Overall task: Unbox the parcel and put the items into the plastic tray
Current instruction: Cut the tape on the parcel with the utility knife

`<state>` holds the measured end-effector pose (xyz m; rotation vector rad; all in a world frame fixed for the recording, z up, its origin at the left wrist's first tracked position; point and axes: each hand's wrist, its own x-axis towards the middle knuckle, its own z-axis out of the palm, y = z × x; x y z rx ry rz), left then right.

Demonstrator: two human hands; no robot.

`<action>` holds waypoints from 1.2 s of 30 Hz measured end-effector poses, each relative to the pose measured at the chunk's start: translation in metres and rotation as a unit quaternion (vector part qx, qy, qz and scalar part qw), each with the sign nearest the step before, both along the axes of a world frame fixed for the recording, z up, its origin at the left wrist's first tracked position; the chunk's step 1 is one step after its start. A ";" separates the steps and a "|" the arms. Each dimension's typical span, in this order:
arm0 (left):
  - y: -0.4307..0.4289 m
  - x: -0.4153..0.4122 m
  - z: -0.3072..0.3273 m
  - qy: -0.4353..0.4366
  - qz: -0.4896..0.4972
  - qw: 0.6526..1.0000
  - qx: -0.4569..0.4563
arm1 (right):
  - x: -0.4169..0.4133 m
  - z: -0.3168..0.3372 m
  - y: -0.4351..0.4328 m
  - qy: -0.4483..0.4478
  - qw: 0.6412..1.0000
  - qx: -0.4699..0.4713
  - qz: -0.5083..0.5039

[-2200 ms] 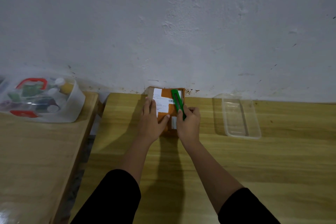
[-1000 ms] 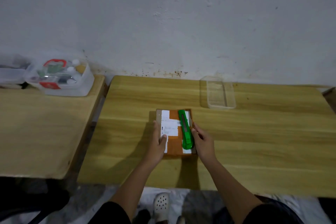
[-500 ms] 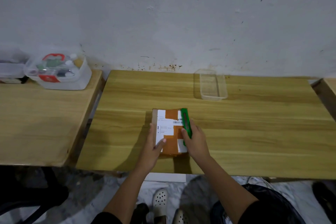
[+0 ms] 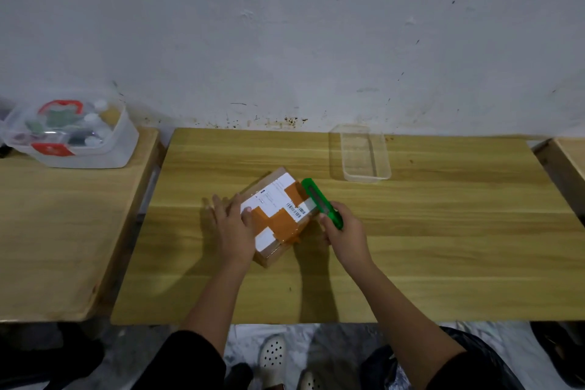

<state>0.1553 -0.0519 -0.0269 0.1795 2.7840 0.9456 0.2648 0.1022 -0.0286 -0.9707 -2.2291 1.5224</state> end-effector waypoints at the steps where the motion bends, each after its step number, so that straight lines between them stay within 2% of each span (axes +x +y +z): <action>1: 0.004 0.006 0.003 -0.016 0.031 0.999 0.030 | -0.004 0.003 0.002 0.007 1.000 -0.008 0.001; 4: 0.009 0.008 -0.001 -0.051 0.046 0.993 0.098 | -0.014 0.010 0.009 0.010 0.998 -0.047 0.027; 7: 0.008 -0.012 -0.003 -0.064 -0.041 0.993 0.090 | -0.021 0.009 0.017 -0.008 0.997 -0.065 0.044; 10: 0.015 -0.032 -0.005 -0.077 -0.086 0.991 0.071 | -0.024 0.007 0.023 -0.039 0.998 -0.024 0.051; 13: 0.019 -0.028 -0.011 -0.069 -0.051 0.993 0.082 | -0.025 0.008 0.023 -0.044 0.999 -0.005 0.022; 18: 0.012 -0.010 -0.024 -0.115 -0.023 0.984 0.137 | -0.021 0.008 0.021 -0.044 0.998 0.036 -0.009; 26: 0.009 -0.015 -0.032 -0.119 -0.042 0.980 0.153 | -0.013 0.010 0.010 -0.042 0.996 0.044 -0.060; 36: 0.012 -0.016 -0.037 -0.114 -0.035 0.977 0.174 | -0.015 0.014 0.008 -0.056 0.996 0.044 -0.053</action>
